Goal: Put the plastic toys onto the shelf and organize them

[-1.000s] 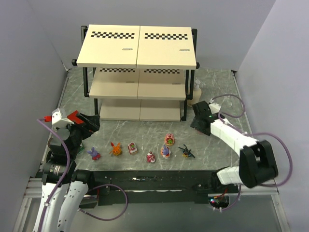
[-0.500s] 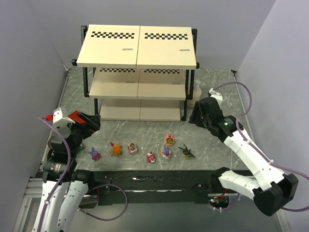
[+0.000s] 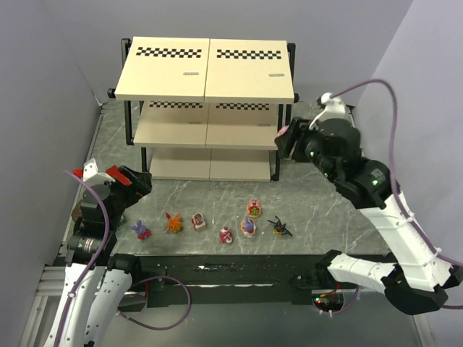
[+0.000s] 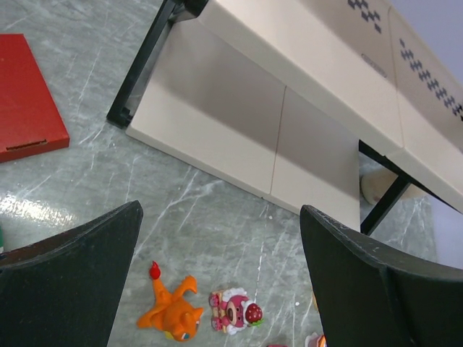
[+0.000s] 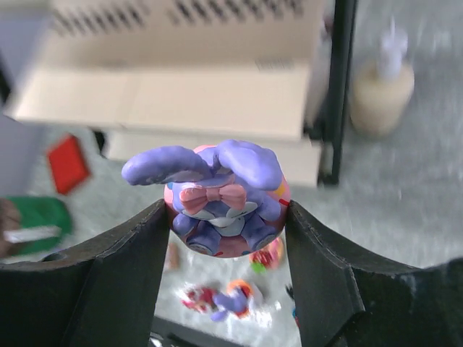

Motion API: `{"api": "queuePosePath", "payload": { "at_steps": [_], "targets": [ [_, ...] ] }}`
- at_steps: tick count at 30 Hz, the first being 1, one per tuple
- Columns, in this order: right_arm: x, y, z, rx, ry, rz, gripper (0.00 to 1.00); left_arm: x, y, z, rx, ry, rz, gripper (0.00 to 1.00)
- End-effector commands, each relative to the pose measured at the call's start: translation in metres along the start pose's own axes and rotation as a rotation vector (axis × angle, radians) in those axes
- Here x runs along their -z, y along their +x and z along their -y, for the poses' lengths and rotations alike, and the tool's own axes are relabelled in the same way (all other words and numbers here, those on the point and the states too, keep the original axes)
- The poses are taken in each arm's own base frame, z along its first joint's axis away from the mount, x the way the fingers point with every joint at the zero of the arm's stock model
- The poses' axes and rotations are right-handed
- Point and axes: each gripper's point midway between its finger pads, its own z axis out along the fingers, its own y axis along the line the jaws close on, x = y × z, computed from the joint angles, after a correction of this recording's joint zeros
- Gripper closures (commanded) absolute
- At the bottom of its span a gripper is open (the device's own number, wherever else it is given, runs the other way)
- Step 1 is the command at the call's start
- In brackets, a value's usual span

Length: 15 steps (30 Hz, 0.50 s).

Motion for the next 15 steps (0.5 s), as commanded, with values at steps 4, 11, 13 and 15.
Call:
{"api": "queuePosePath", "payload": {
  "at_steps": [4,11,13,15],
  "targets": [
    [0.022,-0.109,-0.032,0.087,-0.042,0.235,1.0,0.001,-0.01,-0.001,0.003,-0.023,0.025,0.04],
    [-0.021,-0.149,-0.053,0.158,0.038,0.239,1.0,0.0,-0.011,-0.005,0.008,-0.048,0.033,0.04],
    [-0.021,-0.161,-0.056,0.166,0.044,0.27,1.0,0.0,-0.011,-0.006,0.007,-0.053,0.033,0.04],
    [-0.034,-0.163,-0.058,0.19,0.057,0.276,1.0,0.0,-0.011,-0.007,0.008,-0.056,0.033,0.04]
  ]
}}
